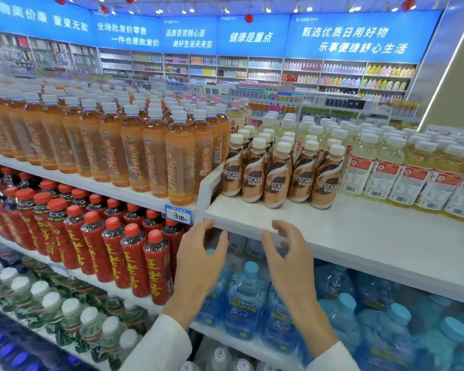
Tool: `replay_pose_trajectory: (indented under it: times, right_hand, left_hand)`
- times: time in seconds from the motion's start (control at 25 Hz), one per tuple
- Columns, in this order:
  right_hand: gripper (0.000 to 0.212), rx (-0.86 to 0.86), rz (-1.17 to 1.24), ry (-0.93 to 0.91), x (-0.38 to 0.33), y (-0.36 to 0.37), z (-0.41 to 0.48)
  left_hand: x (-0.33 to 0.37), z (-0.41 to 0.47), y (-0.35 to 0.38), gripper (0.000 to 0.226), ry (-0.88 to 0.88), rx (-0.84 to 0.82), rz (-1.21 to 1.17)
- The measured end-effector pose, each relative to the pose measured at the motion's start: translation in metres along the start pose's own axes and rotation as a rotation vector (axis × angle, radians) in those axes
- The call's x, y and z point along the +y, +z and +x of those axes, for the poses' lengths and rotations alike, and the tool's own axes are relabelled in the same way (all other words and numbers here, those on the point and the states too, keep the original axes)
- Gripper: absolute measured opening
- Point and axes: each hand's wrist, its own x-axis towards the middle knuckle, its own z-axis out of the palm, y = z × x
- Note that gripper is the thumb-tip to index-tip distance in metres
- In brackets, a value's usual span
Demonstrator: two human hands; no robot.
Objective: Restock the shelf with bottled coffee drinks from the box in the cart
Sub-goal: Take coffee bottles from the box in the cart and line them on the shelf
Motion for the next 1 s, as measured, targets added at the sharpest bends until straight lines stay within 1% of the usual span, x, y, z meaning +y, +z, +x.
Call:
replay_pose_trajectory:
  times: [0.12, 0.2, 0.24, 0.32, 0.36, 0.48, 0.6, 0.68, 0.76, 0.84, 0.88, 1.0]
  right_hand:
    - [0.031, -0.085, 0.081, 0.038, 0.006, 0.011, -0.051]
    - [0.033, -0.164, 0.113, 0.087, 0.015, 0.027, -0.083]
    - [0.033, -0.202, 0.121, 0.114, 0.02, 0.04, -0.098]
    - [0.028, -0.281, 0.116, 0.198, 0.035, 0.067, -0.128]
    - [0.026, -0.346, 0.101, 0.249, 0.042, 0.08, -0.142]
    - [0.031, -0.604, -0.01, 0.363, 0.059, 0.12, -0.187]
    - [0.024, -0.803, -0.049, 0.451, 0.066, 0.153, -0.228]
    - [0.027, -0.939, -0.073, 0.465, 0.07, 0.174, -0.254]
    - [0.036, -1.052, -0.114, 0.461, 0.076, 0.191, -0.274]
    - [0.041, -1.142, -0.17, 0.455, 0.081, 0.206, -0.295]
    - [0.042, -1.185, -0.201, 0.451, 0.081, 0.213, -0.304]
    - [0.043, -1.288, -0.305, 0.436, 0.08, 0.232, -0.324]
  left_hand:
    - [-0.034, -0.047, -0.041, 0.037, -0.068, 0.036, 0.009]
    - [-0.062, -0.083, -0.067, 0.035, -0.177, 0.049, 0.004]
    - [-0.077, -0.101, -0.081, 0.038, -0.236, 0.065, 0.011]
    - [-0.105, -0.139, -0.107, 0.04, -0.359, 0.116, 0.05]
    - [-0.119, -0.159, -0.12, 0.036, -0.427, 0.143, 0.074]
    - [-0.155, -0.223, -0.155, 0.025, -0.605, 0.242, 0.135]
    - [-0.18, -0.282, -0.186, 0.017, -0.793, 0.355, 0.112]
    - [-0.196, -0.321, -0.202, 0.011, -0.921, 0.43, 0.1]
    - [-0.208, -0.353, -0.211, 0.021, -1.046, 0.46, 0.102]
    - [-0.22, -0.381, -0.219, 0.025, -1.158, 0.501, 0.09]
    - [-0.225, -0.391, -0.222, 0.023, -1.198, 0.537, 0.071]
    - [-0.245, -0.408, -0.23, 0.007, -1.302, 0.619, 0.004]
